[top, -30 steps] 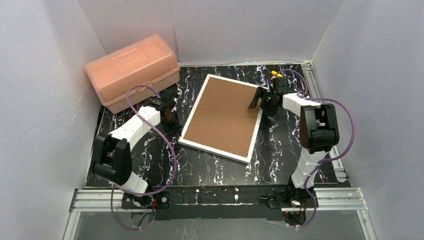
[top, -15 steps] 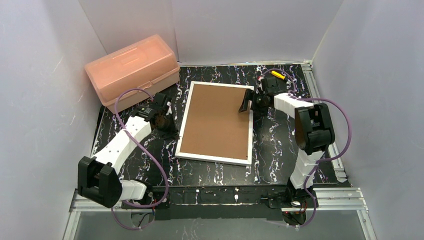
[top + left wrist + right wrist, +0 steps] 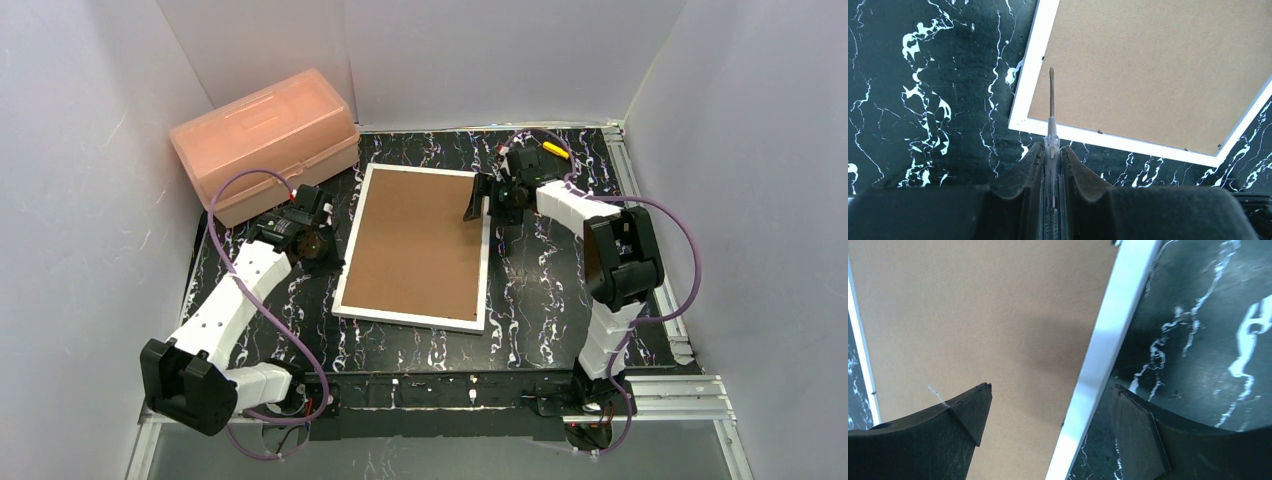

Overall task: Take the photo out of the frame
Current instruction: Adjust the photo frame at the center of the board.

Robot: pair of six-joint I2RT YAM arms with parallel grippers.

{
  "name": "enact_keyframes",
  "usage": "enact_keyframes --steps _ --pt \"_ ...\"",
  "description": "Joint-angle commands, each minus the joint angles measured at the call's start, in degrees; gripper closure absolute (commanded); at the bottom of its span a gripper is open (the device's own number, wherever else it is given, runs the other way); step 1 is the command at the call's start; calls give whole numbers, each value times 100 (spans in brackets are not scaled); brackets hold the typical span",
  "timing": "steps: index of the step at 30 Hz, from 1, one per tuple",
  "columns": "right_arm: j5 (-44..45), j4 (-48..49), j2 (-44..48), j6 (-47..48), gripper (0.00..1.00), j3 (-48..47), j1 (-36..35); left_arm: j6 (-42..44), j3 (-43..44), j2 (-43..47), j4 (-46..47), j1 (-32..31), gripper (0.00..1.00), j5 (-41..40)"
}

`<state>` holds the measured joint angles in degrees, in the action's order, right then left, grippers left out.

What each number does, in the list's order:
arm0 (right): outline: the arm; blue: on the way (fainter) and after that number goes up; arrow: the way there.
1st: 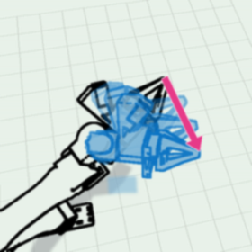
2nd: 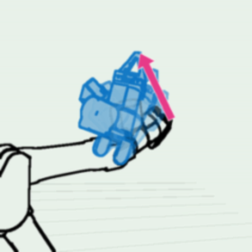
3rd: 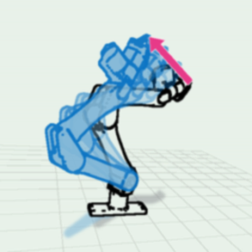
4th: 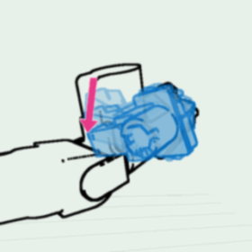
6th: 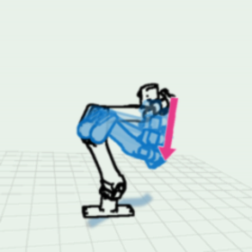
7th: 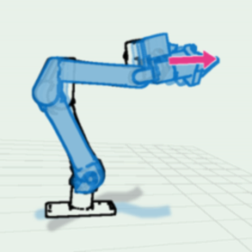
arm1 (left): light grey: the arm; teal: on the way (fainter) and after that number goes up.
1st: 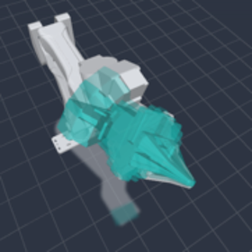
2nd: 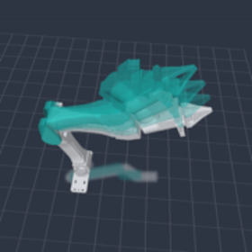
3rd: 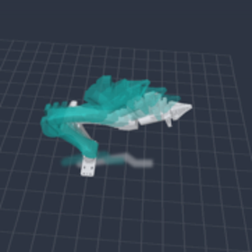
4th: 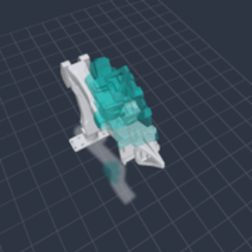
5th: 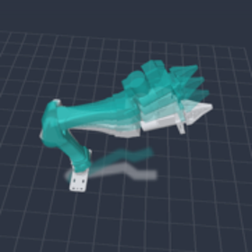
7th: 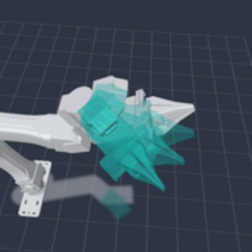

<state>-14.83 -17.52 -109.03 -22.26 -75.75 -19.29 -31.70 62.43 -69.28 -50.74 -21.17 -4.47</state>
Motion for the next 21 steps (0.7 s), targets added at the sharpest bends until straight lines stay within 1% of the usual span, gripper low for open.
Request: enact_keyframes --steps 1,4,7,9,13,18,20,21 --pt "454 43 244 -74 6 -227 190 324 192 307 93 7 100 234" --pt "427 299 502 -123 9 43 260 560 186 293 558 0 100 1796" --pt "328 378 760 -67 9 341 268 461 215 98 830 4 100 2707" --pt "358 327 928 -23 11 521 281 322 199 -42 1035 -11 100 3116" --pt "414 260 1443 -34 15 978 296 -57 66 -359 1604 -158 100 3595" --pt "291 425 2298 -244 19 1852 300 -316 101 -757 2081 -798 100 3559" --pt "215 435 2567 -323 23 2161 303 -383 178 -968 2172 -1037 100 3528" --pt "204 413 2692 -358 28 2296 301 -412 217 -1068 2195 -1129 100 3534"
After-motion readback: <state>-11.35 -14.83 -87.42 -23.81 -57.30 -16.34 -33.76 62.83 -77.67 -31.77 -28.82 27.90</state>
